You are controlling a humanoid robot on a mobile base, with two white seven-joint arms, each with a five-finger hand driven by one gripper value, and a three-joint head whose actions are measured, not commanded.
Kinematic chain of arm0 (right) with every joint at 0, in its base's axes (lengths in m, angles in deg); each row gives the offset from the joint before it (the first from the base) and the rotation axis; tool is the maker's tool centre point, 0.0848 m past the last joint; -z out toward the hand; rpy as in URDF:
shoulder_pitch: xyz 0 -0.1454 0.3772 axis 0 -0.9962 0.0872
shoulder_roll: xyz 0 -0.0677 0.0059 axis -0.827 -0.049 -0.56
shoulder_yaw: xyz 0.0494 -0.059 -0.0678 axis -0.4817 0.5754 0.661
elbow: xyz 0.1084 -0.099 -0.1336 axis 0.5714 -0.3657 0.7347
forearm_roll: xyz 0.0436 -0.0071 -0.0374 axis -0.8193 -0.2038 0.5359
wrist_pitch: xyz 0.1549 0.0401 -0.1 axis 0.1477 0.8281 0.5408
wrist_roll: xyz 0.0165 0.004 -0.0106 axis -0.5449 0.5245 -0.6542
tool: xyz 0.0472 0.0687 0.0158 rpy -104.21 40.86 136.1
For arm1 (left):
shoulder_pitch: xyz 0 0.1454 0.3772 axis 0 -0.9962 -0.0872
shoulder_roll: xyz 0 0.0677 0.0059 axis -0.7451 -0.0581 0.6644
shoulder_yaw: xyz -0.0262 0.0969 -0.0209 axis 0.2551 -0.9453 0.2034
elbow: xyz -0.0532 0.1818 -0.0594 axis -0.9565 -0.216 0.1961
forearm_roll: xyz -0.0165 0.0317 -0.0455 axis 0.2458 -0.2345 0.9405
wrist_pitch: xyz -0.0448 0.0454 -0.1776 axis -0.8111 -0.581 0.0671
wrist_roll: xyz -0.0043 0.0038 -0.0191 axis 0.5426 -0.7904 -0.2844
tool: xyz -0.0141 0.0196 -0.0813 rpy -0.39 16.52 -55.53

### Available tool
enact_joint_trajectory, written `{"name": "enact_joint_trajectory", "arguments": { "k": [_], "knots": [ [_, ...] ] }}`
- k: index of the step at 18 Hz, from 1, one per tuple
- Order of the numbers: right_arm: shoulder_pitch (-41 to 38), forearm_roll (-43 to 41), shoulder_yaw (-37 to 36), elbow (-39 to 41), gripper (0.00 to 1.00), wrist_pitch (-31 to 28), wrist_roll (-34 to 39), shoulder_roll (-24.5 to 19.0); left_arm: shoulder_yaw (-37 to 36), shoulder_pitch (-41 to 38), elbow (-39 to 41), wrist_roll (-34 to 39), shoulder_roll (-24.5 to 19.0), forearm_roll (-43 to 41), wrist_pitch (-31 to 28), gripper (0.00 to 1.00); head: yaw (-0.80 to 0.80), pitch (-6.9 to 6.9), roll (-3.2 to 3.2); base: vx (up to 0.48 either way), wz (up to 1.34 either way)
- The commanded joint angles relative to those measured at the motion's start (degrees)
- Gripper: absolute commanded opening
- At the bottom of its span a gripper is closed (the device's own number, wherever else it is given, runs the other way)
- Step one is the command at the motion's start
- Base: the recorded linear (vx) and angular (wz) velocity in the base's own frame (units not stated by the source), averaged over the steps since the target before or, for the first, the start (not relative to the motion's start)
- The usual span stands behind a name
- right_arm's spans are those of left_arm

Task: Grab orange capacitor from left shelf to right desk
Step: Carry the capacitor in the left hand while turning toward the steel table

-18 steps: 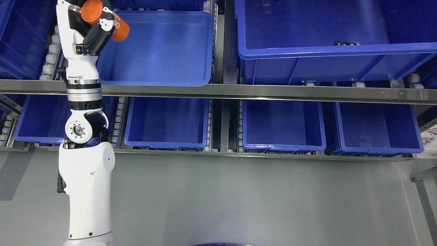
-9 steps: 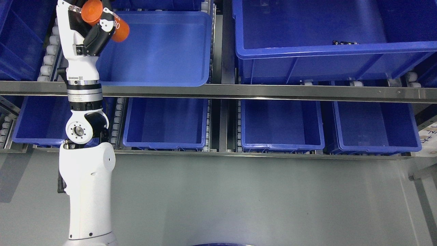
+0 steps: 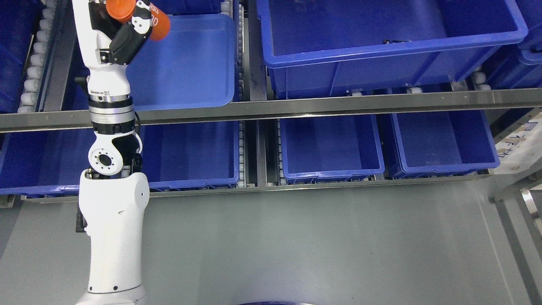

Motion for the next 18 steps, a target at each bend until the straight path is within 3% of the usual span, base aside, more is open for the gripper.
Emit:
{"name": "enact_joint_trajectory", "arguments": {
  "k": [1,13,18],
  "knots": [
    [-1.09,0.18,-0.7,1.02,1.0,-0.07,-0.01,0.98,-4.83,1.29,7.14,-0.06,-1.0,-0.04,0.12,0.01,0.0,0.0,0.0,-0.012,-0.28],
    [-1.09,0.18,-0.7,1.02,1.0,0.01,-0.01,0.98,-12.12,-3.1,8.2,0.38,-1.0,0.04,1.88,0.01,0.0,0.0,0.0,0.011,-0.52],
    [-1.09,0.18,-0.7,1.02,1.0,0.01,-0.01,0.98,-19.66,-2.75,8.2,0.12,-1.0,0.04,2.75,0.01,0.0,0.0,0.0,0.005,-0.16]
  ]
}}
